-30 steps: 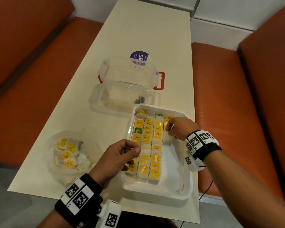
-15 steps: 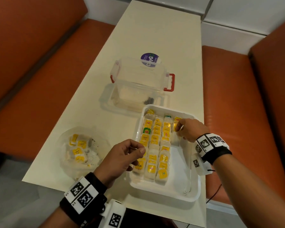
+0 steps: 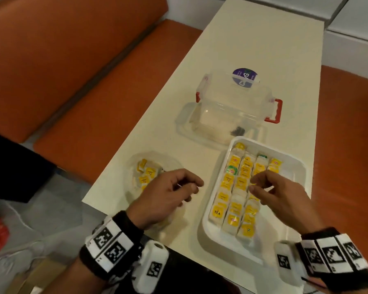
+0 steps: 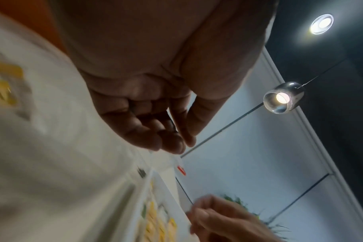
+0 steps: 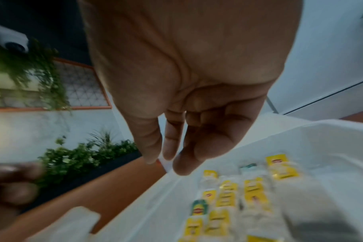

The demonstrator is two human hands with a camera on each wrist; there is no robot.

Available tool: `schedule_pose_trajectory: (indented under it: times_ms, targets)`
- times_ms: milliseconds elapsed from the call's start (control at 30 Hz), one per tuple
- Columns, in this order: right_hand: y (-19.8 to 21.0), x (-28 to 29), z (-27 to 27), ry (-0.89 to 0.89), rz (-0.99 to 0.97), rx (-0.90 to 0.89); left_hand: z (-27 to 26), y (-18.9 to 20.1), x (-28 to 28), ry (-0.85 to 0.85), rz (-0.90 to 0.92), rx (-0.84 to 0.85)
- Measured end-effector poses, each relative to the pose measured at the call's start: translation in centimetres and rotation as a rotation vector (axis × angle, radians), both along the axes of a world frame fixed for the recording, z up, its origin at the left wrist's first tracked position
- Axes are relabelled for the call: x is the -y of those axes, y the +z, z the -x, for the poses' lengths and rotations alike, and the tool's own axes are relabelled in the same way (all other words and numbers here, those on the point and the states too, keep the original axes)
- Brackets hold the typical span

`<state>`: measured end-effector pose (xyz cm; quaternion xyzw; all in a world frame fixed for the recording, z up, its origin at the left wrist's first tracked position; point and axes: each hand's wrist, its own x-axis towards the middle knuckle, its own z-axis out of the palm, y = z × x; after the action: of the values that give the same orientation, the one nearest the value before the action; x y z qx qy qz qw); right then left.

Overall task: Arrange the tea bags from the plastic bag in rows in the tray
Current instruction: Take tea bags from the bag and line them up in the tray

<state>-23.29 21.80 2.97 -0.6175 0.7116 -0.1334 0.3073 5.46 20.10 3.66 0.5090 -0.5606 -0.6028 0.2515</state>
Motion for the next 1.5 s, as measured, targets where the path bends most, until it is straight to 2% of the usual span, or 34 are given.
schedule_pose_trajectory:
  times_ms: [67,133,267,333,467,600,767,900,1167,1367,1500]
  targets:
    - [0.8,-1.0,-2.4,0.074,-0.016,0.068,-2.3,-0.7,1.1,0.025,0.046,0.103]
    - [1.1,-1.6,-4.8,0.178,-0.019,0.098,-4.2,-1.8,2.2,-0.014,0.103,0.29]
    - [0.5,-2.0,-9.2,0.376,-0.05,0.046,-6.2,-4.2,3.7,-0.221,0.215,0.66]
    - [-0.1,-1.7,-11.1,0.449,-0.089,-0.037,-6.4,-5.2,4.0,-0.339,0.233,0.746]
    - [-1.2,-1.3,-13.7,0.533,-0.156,-0.224,-6.4,-6.3,4.1,-0.506,0.209,0.778]
    - [-2.0,-1.0,-14.7,0.498,-0.182,-0.305,-6.0,-6.5,4.4,-0.611,0.172,0.776]
    - [-1.9,-1.1,-15.2,0.422,-0.161,-0.346,-4.4,-7.4,3.7,-0.773,0.318,0.864]
    - [-1.7,-1.4,-15.5,0.425,-0.165,-0.415,-3.6,-8.2,3.3,-0.82,0.371,0.901]
    - [-1.7,-2.2,-15.5,0.354,-0.176,-0.422,-3.9,-8.9,4.4,-0.786,0.328,0.985]
    - [-1.7,-2.5,-15.5,0.337,-0.181,-0.428,-4.3,-8.3,5.7,-0.569,0.309,0.983]
    - [-1.7,-2.4,-15.3,0.287,-0.169,-0.401,-5.0,-8.0,6.4,-0.428,0.262,0.786]
